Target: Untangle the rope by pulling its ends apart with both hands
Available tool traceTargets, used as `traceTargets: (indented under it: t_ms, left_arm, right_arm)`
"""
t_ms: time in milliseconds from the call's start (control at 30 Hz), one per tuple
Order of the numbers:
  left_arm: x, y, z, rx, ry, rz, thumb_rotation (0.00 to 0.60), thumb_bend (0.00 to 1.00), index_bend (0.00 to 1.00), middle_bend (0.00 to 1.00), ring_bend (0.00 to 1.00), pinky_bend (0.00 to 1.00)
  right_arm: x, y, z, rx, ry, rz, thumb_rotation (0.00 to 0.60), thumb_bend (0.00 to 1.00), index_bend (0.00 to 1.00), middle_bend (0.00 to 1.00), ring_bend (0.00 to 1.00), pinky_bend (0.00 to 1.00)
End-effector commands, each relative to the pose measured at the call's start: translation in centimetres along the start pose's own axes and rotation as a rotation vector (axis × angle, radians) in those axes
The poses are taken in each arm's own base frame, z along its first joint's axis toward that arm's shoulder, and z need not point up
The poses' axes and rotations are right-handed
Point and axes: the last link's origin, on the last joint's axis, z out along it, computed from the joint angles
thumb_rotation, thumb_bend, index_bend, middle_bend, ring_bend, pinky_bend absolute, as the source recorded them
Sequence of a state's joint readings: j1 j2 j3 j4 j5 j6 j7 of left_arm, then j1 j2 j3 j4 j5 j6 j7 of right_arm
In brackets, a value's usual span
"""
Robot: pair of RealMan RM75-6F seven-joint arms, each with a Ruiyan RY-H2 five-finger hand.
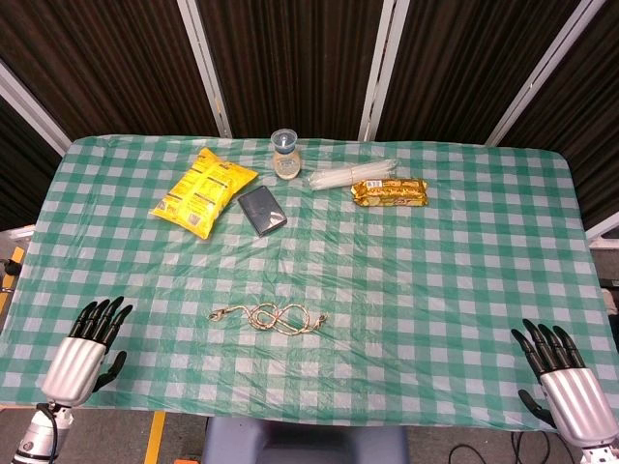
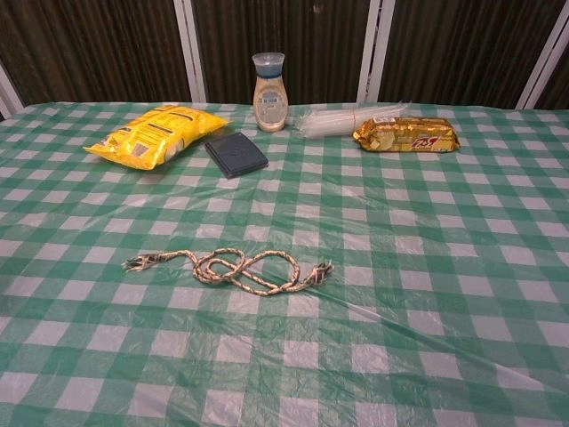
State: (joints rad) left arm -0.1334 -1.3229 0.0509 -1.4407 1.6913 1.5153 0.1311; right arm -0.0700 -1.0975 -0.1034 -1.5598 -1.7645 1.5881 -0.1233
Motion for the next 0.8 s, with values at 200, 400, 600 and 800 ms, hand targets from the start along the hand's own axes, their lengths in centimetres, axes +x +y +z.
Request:
traceTargets:
  t_ms: [200,400,600,800]
  left_arm:
    - [-1.5,1.5,1.4,-0.043,-0.040,-0.029,0.600,0.44,0.00,0.00,0.00,0.08]
    - [-3.2,4.9,6.2,-0.157,-0.067,-0.090,0.600,0.44,0.04,0.00,0.00,0.08]
    - [-4.7,7.9,11.1,-0.179,-0.103,-0.154,0.600,0.44,0.15,0.00,0.00,0.08]
    - [-7.0,10.7,13.0,-0.207,-0.161,-0.159,0.600,0.44,0.35,0.00,0.00,0.08]
  right_arm:
    - [-0.1,0.3,0.6,-0.013,-0.013,0.017,0.600,0.32,0.00,0.00,0.00,0.00]
    - [-0.6,-0.1,1.8,0.011,-0.035,0.001,0.600,0.32,0.00,0.00,0.00,0.00]
    - [-1.0,-1.0,3.9,0.043,-0.046,-0.032,0.600,0.32,0.00,0.00,0.00,0.00]
    - [-1.7,-1.6,5.2,0.051,-0.068,-0.037,0.600,0.32,0.00,0.00,0.00,0.00]
